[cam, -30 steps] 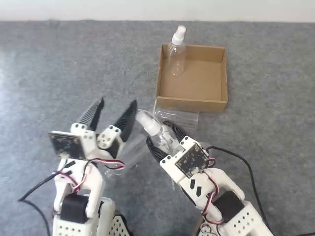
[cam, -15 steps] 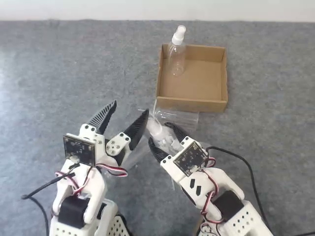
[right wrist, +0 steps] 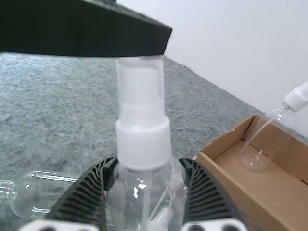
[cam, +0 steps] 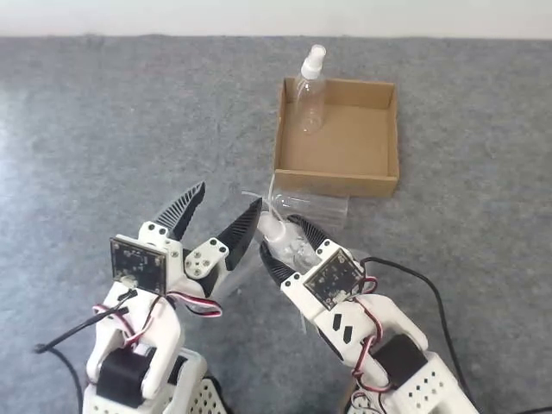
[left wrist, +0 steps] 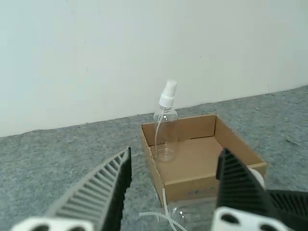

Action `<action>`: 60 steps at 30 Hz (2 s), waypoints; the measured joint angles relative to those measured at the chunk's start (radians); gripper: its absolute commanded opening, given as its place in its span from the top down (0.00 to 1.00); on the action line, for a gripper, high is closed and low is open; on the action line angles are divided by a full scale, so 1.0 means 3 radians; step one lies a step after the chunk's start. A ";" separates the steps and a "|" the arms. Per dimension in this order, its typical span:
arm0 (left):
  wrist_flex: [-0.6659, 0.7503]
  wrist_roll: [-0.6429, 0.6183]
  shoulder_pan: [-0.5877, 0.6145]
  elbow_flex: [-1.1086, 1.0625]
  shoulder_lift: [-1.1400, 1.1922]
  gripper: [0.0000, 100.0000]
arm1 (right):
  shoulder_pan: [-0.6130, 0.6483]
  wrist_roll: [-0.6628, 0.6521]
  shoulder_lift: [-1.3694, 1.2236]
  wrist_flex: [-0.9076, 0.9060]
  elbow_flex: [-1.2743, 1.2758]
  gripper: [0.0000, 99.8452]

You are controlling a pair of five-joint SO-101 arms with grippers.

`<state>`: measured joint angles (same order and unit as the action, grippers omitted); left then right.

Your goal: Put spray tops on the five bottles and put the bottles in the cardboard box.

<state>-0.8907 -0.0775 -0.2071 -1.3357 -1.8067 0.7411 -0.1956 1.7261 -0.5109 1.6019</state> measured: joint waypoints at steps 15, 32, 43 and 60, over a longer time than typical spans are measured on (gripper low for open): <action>-0.0133 0.0000 -0.0010 0.0107 0.0000 0.73 | -0.0041 0.0000 0.0000 0.0000 0.0000 0.99; -0.0425 -0.0189 0.0000 0.0276 0.0000 0.73 | -0.0317 0.0005 0.0010 0.0005 -0.0010 0.99; -0.0425 -0.0435 0.0425 0.0276 0.0000 0.73 | -0.0793 0.0435 0.0010 0.0005 -0.0312 0.99; -0.0378 -0.0384 0.0020 0.0102 0.0000 0.73 | -0.0844 0.0655 0.0010 0.0409 -0.0783 0.99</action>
<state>-1.0042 -0.1926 -0.2010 -1.3050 -1.8067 0.4879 0.0008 1.7292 -0.3882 1.3671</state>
